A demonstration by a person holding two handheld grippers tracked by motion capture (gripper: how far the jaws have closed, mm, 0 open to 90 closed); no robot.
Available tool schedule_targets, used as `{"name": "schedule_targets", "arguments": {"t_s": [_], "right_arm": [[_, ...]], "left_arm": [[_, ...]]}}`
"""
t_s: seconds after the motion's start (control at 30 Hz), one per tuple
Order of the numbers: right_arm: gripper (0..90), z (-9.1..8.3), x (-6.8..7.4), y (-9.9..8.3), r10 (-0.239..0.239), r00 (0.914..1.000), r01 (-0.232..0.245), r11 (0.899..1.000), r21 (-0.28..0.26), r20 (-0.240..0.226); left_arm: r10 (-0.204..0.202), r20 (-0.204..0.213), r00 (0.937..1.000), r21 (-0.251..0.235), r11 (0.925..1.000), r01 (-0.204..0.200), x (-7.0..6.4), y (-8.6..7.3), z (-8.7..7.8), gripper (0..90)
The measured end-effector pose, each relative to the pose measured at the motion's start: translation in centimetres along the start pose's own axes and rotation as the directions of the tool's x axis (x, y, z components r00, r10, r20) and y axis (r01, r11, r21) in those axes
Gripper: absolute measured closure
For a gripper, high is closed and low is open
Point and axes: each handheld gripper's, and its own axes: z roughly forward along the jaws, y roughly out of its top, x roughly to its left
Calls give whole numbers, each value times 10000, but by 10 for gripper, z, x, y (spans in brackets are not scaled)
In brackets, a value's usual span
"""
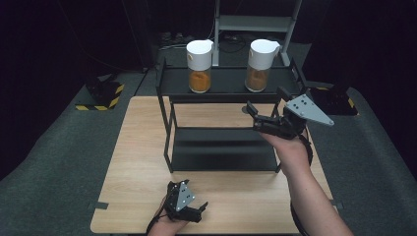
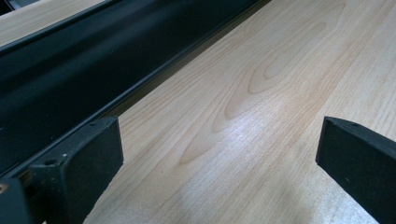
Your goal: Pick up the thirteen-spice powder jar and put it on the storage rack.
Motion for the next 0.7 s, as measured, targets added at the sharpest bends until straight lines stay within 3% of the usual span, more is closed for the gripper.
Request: {"name": "schedule_targets", "arguments": {"t_s": [0.3,0.7], "right_arm": [[0,-12,6,-14,-350,9993,355,9988,324,-136],[0,-35,5,-59,-503,9985,522,9928,1074,-199]], "left_arm": [[61,29,10000,-6,10000,-61,0,0,0,10],[152,-12,9999,55,9999,-152,-2,1,0,10]]}}
